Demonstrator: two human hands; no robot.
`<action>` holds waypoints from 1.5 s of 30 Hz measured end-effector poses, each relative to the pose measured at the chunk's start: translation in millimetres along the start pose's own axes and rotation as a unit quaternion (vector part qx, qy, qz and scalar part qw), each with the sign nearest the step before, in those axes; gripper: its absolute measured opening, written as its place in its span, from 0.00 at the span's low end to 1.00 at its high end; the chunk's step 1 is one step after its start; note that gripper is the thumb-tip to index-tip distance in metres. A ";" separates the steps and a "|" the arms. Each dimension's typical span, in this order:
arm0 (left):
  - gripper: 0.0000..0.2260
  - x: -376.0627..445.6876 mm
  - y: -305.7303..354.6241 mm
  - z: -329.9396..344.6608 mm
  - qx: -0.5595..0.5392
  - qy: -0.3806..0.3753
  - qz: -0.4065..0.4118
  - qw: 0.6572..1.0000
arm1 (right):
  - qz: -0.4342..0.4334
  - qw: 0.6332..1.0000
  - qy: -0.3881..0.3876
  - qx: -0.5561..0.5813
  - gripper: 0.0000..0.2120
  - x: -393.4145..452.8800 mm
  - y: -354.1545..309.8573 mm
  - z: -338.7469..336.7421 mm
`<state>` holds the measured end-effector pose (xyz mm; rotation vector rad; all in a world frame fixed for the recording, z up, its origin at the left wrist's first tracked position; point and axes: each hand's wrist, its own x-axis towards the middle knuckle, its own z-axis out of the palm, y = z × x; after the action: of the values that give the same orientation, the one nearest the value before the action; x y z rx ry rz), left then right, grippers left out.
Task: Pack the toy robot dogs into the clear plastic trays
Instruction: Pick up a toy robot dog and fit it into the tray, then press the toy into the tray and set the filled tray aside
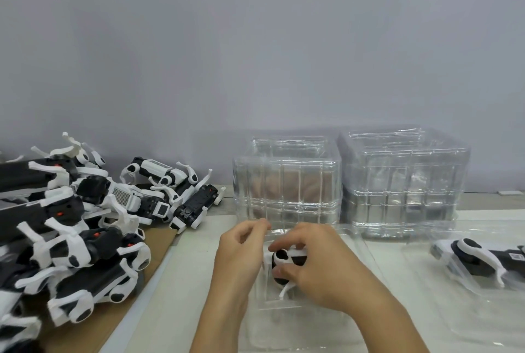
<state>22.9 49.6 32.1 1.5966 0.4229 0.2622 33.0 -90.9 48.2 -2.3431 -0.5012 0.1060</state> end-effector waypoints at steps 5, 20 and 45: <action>0.07 -1.3 -0.4 0.5 0.002 0.003 0.004 1.000 | 0.021 0.999 0.026 -0.010 0.11 2.1 -0.7 4.2; 0.06 -1.0 -6.1 -2.4 0.047 -0.063 0.020 0.997 | 0.047 0.992 0.109 0.035 0.11 -10.4 43.4 -48.4; 0.31 -25.7 10.3 11.9 0.394 -0.217 0.253 0.857 | 0.020 0.979 0.185 0.081 0.12 2.0 56.9 -35.3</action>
<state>5.8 27.7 43.7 2.4976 -0.3115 0.1106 61.0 -150.5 35.7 -2.1462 -0.2496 -0.2591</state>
